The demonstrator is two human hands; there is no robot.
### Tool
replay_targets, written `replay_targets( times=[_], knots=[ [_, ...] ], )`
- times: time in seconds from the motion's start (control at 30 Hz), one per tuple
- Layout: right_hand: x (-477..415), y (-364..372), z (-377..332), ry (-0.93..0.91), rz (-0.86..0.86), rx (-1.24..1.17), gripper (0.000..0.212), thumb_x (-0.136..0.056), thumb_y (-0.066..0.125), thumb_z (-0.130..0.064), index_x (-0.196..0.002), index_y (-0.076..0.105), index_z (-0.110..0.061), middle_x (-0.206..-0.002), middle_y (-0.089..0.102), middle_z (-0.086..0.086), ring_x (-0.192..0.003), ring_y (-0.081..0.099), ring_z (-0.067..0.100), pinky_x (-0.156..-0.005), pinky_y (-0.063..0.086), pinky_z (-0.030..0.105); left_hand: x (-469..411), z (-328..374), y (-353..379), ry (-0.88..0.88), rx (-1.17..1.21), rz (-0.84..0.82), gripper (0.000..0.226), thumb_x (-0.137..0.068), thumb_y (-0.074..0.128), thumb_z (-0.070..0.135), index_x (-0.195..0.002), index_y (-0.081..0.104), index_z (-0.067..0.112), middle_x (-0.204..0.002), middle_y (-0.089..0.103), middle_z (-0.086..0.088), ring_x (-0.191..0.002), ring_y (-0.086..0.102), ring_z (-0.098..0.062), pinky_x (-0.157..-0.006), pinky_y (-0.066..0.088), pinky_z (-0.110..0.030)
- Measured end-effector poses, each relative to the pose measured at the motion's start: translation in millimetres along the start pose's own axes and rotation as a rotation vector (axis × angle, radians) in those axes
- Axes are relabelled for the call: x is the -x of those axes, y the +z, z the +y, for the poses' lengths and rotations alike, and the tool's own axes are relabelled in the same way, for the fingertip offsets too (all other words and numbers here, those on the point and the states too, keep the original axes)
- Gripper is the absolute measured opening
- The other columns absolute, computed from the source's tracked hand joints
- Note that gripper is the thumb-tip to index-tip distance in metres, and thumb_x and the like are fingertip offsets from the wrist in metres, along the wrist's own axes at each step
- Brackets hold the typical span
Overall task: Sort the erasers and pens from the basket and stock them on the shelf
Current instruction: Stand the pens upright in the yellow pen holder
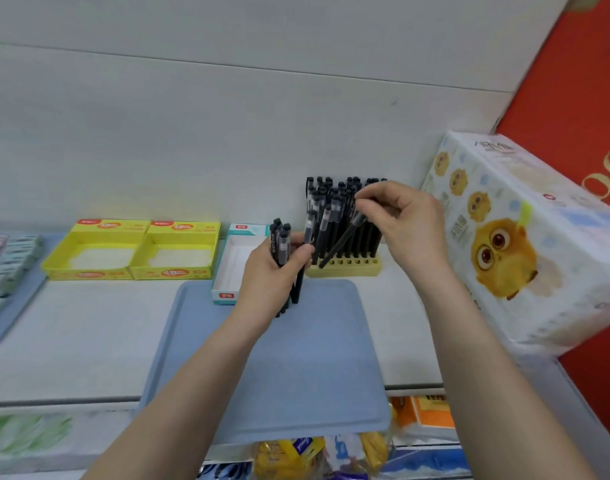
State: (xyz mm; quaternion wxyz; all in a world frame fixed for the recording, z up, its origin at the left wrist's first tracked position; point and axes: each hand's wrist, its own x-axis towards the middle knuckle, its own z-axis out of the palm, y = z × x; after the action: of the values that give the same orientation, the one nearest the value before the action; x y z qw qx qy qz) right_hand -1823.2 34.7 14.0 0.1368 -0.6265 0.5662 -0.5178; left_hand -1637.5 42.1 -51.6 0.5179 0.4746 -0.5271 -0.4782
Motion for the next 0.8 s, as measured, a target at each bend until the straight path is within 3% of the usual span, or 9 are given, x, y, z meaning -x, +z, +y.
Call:
replay_targets(
  times=[0.1,0.23,0.4,0.5,0.57,0.63,0.67,0.7,0.8],
  knots=[
    [-5.6,6.9,1.0,-0.064,0.009,0.095,0.008,-0.088,0.069,-0.019,-0.090,0.075,-0.022,-0.079,0.072,-0.014,-0.077,0.067,0.004,-0.079,0.055,0.028,0.1,0.1,-1.0,-0.031,0.061,0.020,0.010,-0.091,0.065,0.019,-0.098,0.063,0.025,-0.087,0.072,0.004,-0.087,0.072,-0.014,-0.082,0.052,-0.027],
    [-6.6,28.5,10.9,-0.118,-0.110,0.231,0.009,-0.089,0.067,-0.019,-0.092,0.074,-0.022,-0.083,0.072,-0.010,-0.078,0.065,0.006,-0.081,0.053,0.035,2.1,-0.2,-2.8,-0.024,0.049,0.030,0.010,-0.091,0.065,0.019,-0.099,0.062,0.026,-0.091,0.072,0.000,-0.087,0.071,-0.012,-0.080,0.050,-0.023],
    [-4.7,41.3,11.9,-0.074,-0.141,0.190,0.025,-0.090,0.067,-0.021,-0.114,0.070,-0.023,-0.097,0.072,-0.008,-0.087,0.066,0.006,-0.087,0.053,0.029,2.0,-4.6,-5.4,-0.018,-0.009,0.009,0.016,-0.090,0.066,0.023,-0.106,0.067,0.021,-0.094,0.072,-0.001,-0.093,0.070,-0.015,-0.091,0.053,-0.034],
    [3.2,38.1,3.5,-0.148,-0.022,0.200,0.021,-0.091,0.064,-0.031,-0.111,0.070,-0.026,-0.094,0.066,-0.012,-0.083,0.059,0.009,-0.079,0.051,0.029,1.3,-4.5,-5.5,0.006,-0.069,-0.023,0.015,-0.089,0.067,0.025,-0.104,0.069,0.023,-0.094,0.073,0.003,-0.095,0.068,-0.012,-0.093,0.052,-0.035],
    [11.4,33.8,-2.0,-0.100,-0.126,0.087,0.015,-0.089,0.066,-0.035,-0.099,0.073,-0.029,-0.095,0.064,-0.010,-0.082,0.058,0.009,-0.076,0.049,0.026,0.7,-1.9,-2.7,0.031,-0.104,-0.043,0.013,-0.089,0.067,0.025,-0.102,0.068,0.027,-0.093,0.072,0.006,-0.094,0.067,-0.007,-0.091,0.052,-0.029],
    [19.7,32.9,-3.0,0.005,-0.338,-0.065,0.010,-0.085,0.070,-0.034,-0.092,0.074,-0.028,-0.092,0.068,-0.004,-0.083,0.064,0.017,-0.077,0.054,0.036,0.8,0.4,0.6,0.067,-0.139,-0.071,0.016,-0.090,0.066,0.023,-0.102,0.067,0.033,-0.096,0.071,0.012,-0.095,0.064,0.000,-0.087,0.050,-0.020],
    [21.5,32.8,-0.4,0.037,-0.367,-0.121,0.008,-0.085,0.070,-0.032,-0.090,0.073,-0.026,-0.089,0.070,-0.002,-0.082,0.066,0.019,-0.075,0.055,0.041,1.1,1.2,1.9,0.082,-0.157,-0.086,0.017,-0.090,0.066,0.023,-0.104,0.066,0.033,-0.098,0.070,0.015,-0.096,0.063,0.003,-0.086,0.049,-0.018],
    [21.5,31.5,1.9,0.063,-0.330,-0.160,0.006,-0.087,0.069,-0.029,-0.089,0.072,-0.024,-0.087,0.071,-0.002,-0.080,0.067,0.018,-0.071,0.055,0.041,1.2,1.1,2.6,0.089,-0.166,-0.097,0.018,-0.091,0.064,0.023,-0.106,0.067,0.032,-0.101,0.070,0.017,-0.097,0.062,0.005,-0.086,0.048,-0.017],
    [16.0,21.8,8.8,0.106,-0.073,-0.129,0.007,-0.094,0.061,-0.024,-0.093,0.066,-0.018,-0.083,0.070,0.003,-0.072,0.065,0.014,-0.058,0.050,0.022,2.8,0.8,2.1,0.082,-0.182,-0.109,0.020,-0.094,0.060,0.023,-0.112,0.067,0.029,-0.106,0.066,0.019,-0.098,0.058,0.011,-0.080,0.044,-0.012]
  ],
)
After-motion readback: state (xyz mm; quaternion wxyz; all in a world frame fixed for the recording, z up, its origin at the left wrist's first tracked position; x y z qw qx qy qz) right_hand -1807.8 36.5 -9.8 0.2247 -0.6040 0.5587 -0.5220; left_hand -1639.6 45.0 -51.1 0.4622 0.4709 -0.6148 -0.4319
